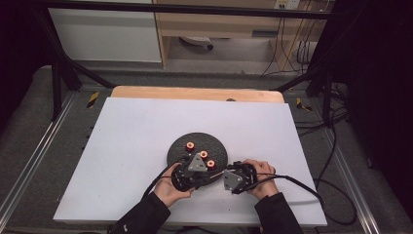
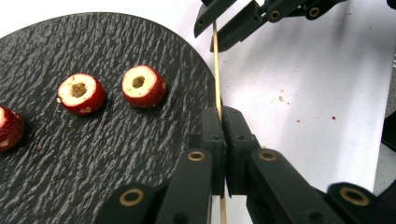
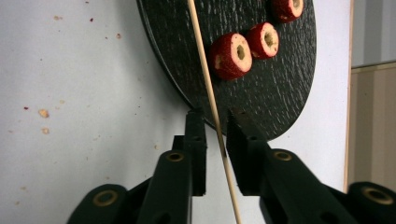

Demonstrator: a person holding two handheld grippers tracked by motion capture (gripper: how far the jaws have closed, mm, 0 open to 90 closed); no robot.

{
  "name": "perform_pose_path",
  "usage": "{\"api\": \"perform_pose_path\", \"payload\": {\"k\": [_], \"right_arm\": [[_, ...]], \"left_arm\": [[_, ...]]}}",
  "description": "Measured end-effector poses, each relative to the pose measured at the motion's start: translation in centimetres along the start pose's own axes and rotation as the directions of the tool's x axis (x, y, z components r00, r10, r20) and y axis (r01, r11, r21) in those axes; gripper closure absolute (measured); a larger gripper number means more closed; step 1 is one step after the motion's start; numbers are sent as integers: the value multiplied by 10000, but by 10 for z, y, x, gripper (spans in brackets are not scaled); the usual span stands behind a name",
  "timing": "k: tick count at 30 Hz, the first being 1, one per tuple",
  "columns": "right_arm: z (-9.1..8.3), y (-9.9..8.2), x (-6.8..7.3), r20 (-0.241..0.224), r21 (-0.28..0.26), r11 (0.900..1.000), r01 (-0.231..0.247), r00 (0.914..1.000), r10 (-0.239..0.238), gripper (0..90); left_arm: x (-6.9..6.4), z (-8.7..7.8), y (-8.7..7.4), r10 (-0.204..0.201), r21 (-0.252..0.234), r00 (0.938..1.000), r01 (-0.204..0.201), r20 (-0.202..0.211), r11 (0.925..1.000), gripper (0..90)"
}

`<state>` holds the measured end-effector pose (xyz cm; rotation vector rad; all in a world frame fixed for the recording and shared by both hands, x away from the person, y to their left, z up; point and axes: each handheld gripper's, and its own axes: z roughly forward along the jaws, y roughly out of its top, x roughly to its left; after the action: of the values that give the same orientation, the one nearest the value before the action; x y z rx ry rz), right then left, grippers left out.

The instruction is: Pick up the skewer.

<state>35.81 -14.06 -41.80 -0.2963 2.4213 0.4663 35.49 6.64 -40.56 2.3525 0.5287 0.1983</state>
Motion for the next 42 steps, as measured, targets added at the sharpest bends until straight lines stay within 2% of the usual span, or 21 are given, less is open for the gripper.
{"api": "perform_pose_path", "payload": {"k": [7,13,16,22,27,32,35,39,42], "right_arm": [[-1,0,1,28,-15,9992,388,9992,-388,850],[-3,1,1,120,24,9957,923,9957,-924,868],[-5,4,-1,111,137,9929,1184,9929,-1186,875],[-6,9,-4,111,327,9862,1620,9867,-1625,883],[-5,14,-5,3,505,9774,2050,9787,-2053,883],[-4,19,-7,-25,589,9688,2409,9705,-2412,884],[-4,22,-7,-26,713,9648,2531,9673,-2535,883],[-5,24,-6,1,839,9597,2681,9631,-2690,883],[-6,25,-6,22,911,9574,2739,9614,-2752,883]], "left_arm": [[0,0,0,66,22,9999,-67,81,10000,881],[2,-2,1,81,44,9999,-81,77,10000,876],[3,-4,2,68,219,10000,-67,-28,9997,855],[11,-14,6,15,951,9999,-25,103,9955,742],[16,-19,11,206,1814,9997,-222,106,9832,723],[16,-16,16,350,2648,9987,-436,370,9633,770],[14,-11,17,356,2895,9980,-491,517,9559,806],[11,-7,19,565,3161,9971,-700,519,9461,851],[10,-7,18,582,3225,9974,-689,430,9441,871]]}}
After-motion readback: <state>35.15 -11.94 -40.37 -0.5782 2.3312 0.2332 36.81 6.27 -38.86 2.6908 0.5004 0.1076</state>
